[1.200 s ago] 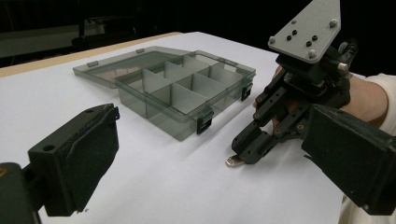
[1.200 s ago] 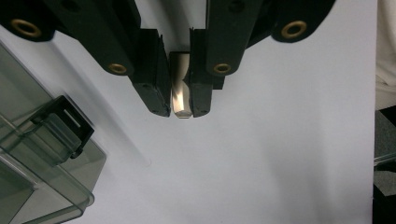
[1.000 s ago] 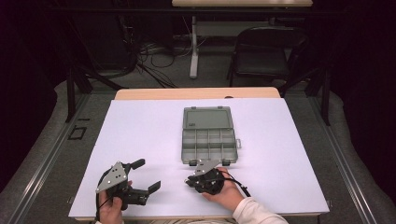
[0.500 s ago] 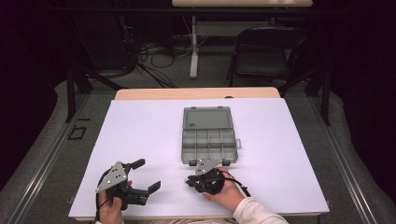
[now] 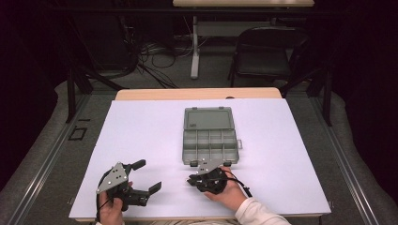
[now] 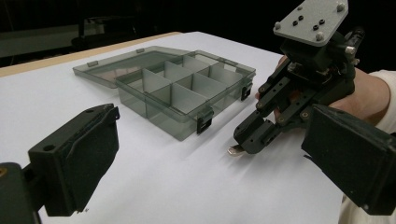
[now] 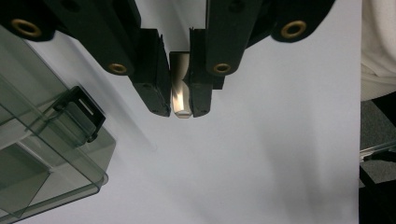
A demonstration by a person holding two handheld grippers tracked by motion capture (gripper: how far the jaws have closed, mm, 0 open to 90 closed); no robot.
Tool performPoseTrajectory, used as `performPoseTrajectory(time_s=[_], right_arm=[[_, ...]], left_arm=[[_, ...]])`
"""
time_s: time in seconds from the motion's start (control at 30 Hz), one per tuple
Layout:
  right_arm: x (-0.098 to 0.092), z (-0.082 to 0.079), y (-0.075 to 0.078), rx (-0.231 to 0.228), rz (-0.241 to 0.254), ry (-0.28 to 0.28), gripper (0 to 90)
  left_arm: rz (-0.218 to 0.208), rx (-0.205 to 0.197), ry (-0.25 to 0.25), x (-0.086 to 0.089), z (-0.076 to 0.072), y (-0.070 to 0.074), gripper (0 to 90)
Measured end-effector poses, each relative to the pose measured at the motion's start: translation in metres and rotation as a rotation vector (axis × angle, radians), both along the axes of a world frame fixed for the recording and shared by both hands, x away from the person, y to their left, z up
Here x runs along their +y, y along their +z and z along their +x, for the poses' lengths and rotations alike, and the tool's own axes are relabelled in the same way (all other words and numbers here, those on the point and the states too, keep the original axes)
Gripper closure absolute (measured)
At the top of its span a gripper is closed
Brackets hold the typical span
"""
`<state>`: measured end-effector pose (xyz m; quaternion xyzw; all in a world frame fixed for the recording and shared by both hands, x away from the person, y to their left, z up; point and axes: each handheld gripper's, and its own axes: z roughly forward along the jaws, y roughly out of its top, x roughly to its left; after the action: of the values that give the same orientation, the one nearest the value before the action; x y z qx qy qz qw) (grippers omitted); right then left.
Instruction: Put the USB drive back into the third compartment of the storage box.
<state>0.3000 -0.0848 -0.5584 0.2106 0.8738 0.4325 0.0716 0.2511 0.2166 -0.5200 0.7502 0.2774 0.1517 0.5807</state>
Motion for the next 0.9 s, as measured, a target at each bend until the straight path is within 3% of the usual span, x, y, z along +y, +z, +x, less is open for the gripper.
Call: performPoseTrajectory(time_s=[0.9], right_arm=[[-0.015, 0.004, 0.018, -0.019, 0.055, -0.035, 79.5]], left_arm=[[0.000, 0.000, 0.004, 0.000, 0.000, 0.000, 3.7]])
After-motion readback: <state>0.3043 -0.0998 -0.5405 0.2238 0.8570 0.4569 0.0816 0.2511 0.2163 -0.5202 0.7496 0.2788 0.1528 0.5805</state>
